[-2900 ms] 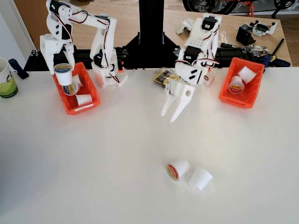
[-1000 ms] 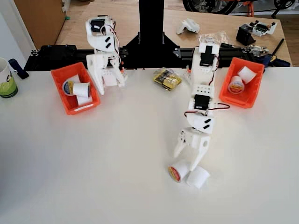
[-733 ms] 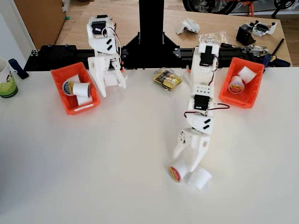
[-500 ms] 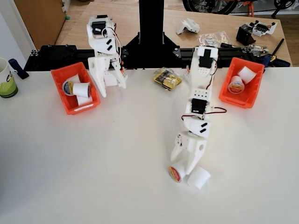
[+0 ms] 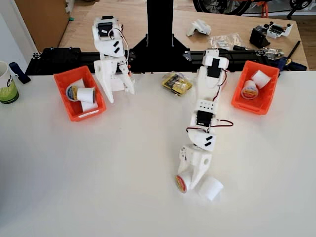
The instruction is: Sort the coffee pods, blue into left, red into right
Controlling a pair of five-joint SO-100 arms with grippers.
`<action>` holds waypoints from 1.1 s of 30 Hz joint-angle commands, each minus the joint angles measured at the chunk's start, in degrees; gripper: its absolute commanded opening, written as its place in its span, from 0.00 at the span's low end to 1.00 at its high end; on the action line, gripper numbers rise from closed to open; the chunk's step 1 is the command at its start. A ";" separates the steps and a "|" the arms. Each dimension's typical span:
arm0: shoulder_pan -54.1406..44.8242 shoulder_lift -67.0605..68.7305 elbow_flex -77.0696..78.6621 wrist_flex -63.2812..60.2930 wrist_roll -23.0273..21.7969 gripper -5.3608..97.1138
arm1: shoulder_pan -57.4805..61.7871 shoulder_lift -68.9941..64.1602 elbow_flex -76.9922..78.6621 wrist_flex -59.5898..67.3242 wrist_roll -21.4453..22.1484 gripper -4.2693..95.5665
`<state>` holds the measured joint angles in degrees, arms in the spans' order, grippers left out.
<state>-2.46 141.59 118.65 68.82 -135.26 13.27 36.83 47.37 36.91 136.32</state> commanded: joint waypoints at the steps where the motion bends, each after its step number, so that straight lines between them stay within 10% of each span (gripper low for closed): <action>1: 0.18 -0.09 -0.35 -0.97 0.35 0.41 | 0.88 0.70 -7.73 7.21 -1.93 0.18; 15: -0.79 -2.02 0.26 -2.02 0.79 0.41 | -4.31 1.76 -54.84 68.73 0.44 0.18; 22: -3.34 -2.46 0.26 -2.90 2.29 0.41 | -5.01 8.96 -44.30 68.82 -2.46 0.16; 33: -5.10 -7.03 0.09 -9.49 2.81 0.41 | -9.67 59.50 13.18 68.29 -0.44 0.15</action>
<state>-7.12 136.23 119.18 62.05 -132.36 6.06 80.68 47.99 104.59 134.91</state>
